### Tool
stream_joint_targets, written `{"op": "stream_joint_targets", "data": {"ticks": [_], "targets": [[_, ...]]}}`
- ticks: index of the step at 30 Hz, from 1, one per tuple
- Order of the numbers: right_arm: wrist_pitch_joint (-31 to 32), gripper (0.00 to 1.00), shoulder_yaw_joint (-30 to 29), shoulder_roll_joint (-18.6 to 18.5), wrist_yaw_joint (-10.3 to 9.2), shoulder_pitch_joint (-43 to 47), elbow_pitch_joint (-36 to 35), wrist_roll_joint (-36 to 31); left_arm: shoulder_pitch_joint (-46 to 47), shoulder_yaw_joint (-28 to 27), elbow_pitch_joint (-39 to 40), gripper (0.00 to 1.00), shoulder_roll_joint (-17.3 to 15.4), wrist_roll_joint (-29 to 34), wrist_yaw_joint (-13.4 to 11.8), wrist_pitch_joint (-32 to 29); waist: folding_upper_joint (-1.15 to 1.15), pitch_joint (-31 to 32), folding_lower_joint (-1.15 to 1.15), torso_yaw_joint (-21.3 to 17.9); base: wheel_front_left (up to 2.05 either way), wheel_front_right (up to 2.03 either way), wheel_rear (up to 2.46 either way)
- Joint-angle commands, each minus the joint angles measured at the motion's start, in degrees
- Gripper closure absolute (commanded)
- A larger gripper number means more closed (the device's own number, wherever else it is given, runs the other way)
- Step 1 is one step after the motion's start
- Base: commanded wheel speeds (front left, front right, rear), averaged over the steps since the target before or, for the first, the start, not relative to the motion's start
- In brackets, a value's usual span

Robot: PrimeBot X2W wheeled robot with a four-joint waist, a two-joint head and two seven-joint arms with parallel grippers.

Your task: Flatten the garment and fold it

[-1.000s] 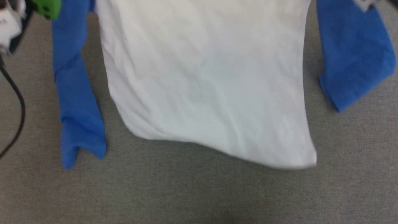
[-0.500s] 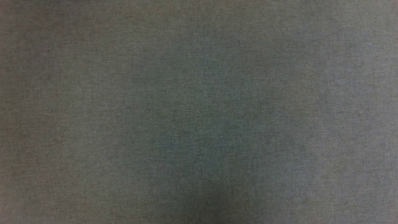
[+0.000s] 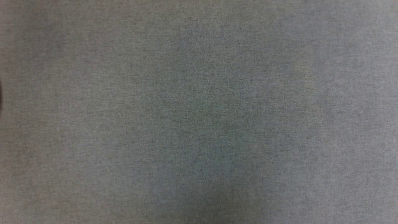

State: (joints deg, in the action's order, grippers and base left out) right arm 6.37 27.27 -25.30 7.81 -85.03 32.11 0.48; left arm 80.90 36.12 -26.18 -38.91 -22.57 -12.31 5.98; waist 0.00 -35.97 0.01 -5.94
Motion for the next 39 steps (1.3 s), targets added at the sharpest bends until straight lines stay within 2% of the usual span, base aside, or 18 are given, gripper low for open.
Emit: {"op": "stream_joint_targets", "data": {"ticks": [1, 6, 12, 17, 20, 25, 29, 39], "targets": [[-0.73, 1.0, 0.46, -1.44, -0.32, 3.3, 0.88, 1.52, -3.18, 0.17, -1.42, 1.0, -1.99, -0.42, 0.1, -0.94, 0.0, 1.47, -0.01, 0.54, 0.0, 0.0, 0.0], [-2.77, 1.0, 5.49, -3.09, -0.32, 13.93, -2.12, 7.13, -14.42, 3.03, -0.63, 1.0, -2.88, -3.01, 0.91, -4.11, 0.0, 5.43, -0.01, 1.31, 0.0, 0.0, 0.0], [-1.8, 1.0, 7.87, -7.23, -0.32, 28.69, -10.81, 13.48, -31.15, 4.92, 6.26, 1.0, -5.8, -9.83, 1.21, -9.43, 0.0, 11.87, -0.01, 1.96, 0.0, 0.0, 0.0], [3.08, 1.0, 7.5, -11.59, -0.32, 43.38, -18.94, 18.2, -45.41, 5.61, 14.75, 1.0, -8.14, -16.92, -1.37, -14.1, 0.0, 16.73, -0.01, 2.69, 0.0, 0.0, 0.0], [5.32, 1.0, 3.76, -12.75, -0.32, 51.77, -23.24, 20.24, -53.08, 5.77, 20.0, 1.0, -9.06, -20.73, -4.24, -15.97, 0.0, 18.99, -0.01, 2.78, 0.0, 0.0, 0.0], [8.44, 1.0, -3.89, -11.32, -0.32, 64.06, -29.6, 20.03, -63.44, 6.05, 26.93, 1.0, -10.37, -25.6, -8.84, -17.88, 0.0, 21.48, -0.01, 2.69, 0.0, 0.0, 0.0], [10.9, 1.0, -8.76, -9.77, -0.32, 72.05, -33.72, 18.74, -69.45, 6.7, 30.74, 1.0, -11.16, -27.91, -11.5, -18.66, 0.0, 22.76, -0.01, 2.95, 0.0, 0.0, 0.0], [22.32, 1.0, -18.68, -2.58, -0.32, 90.0, -40.57, 19.73, -78.65, 8.88, 35.85, 1.0, -10.65, -31.44, -15.18, -19.62, 0.0, 24.63, -0.01, 3.82, 0.0, 0.0, 0.0]]}}
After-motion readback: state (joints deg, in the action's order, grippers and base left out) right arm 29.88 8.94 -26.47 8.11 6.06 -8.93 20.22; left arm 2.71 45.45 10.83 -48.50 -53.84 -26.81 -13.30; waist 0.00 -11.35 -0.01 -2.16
